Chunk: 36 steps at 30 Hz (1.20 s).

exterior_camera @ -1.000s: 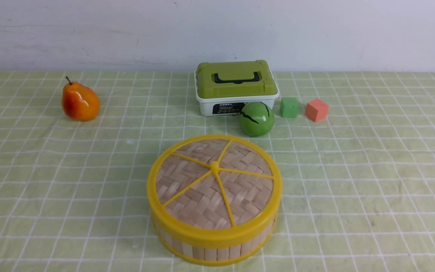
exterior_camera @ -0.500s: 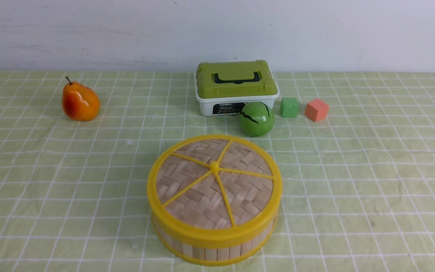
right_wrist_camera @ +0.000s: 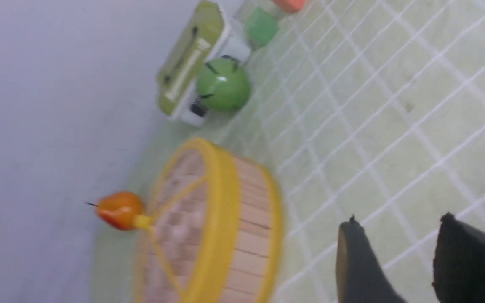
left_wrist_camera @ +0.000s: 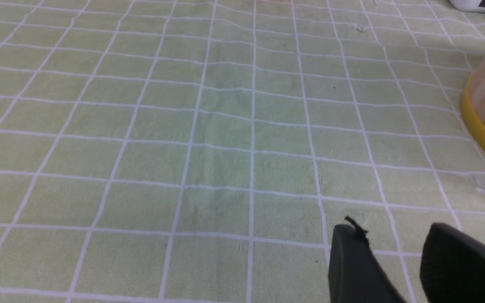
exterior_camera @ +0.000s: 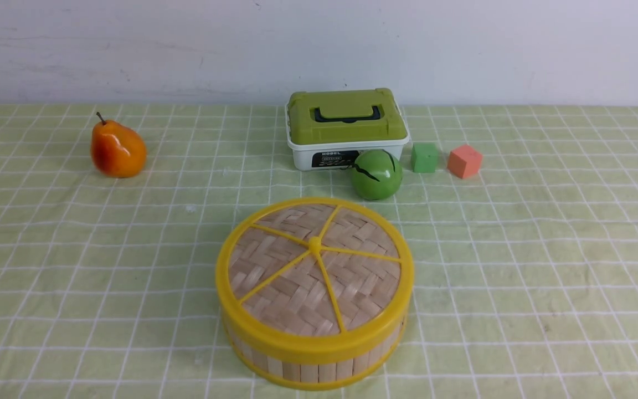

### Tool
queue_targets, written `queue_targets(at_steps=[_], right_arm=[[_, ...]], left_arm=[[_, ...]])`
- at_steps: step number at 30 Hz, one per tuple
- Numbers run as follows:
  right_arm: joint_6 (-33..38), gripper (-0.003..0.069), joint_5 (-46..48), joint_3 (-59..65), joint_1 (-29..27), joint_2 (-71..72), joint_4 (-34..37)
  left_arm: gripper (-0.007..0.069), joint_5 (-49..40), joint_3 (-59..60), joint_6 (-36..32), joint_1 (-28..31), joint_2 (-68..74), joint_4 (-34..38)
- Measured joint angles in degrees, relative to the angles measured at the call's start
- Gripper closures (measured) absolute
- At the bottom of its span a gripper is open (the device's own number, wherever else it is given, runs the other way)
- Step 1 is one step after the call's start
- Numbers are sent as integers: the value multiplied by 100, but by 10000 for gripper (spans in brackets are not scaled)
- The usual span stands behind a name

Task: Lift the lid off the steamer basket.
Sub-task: Use the right arm to lift the lid of the steamer

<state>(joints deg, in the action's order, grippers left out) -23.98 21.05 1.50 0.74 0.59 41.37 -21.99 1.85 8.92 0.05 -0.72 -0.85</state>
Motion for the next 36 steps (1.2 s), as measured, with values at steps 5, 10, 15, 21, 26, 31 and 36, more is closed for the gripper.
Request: queue_targets(at_steps=[5, 10, 15, 21, 26, 31, 36], right_arm=[[144, 417, -281, 0, 0, 0, 261], [870, 417, -606, 0, 0, 0, 44], [1908, 472, 46, -797, 0, -307, -523], [2955, 671, 1881, -3449, 0, -2476, -2175], [3839, 680, 3443, -5323, 5, -4277, -2748], [4481, 669, 4427, -6709, 405, -5694, -2554], [4530, 664, 4768, -7991, 1440, -7042, -2803]], left_arm=[[386, 0, 0, 0, 0, 0, 0], [386, 0, 0, 0, 0, 0, 0], [386, 0, 0, 0, 0, 0, 0], [386, 0, 0, 0, 0, 0, 0], [386, 0, 0, 0, 0, 0, 0], [386, 0, 0, 0, 0, 0, 0], [386, 0, 0, 0, 0, 0, 0]])
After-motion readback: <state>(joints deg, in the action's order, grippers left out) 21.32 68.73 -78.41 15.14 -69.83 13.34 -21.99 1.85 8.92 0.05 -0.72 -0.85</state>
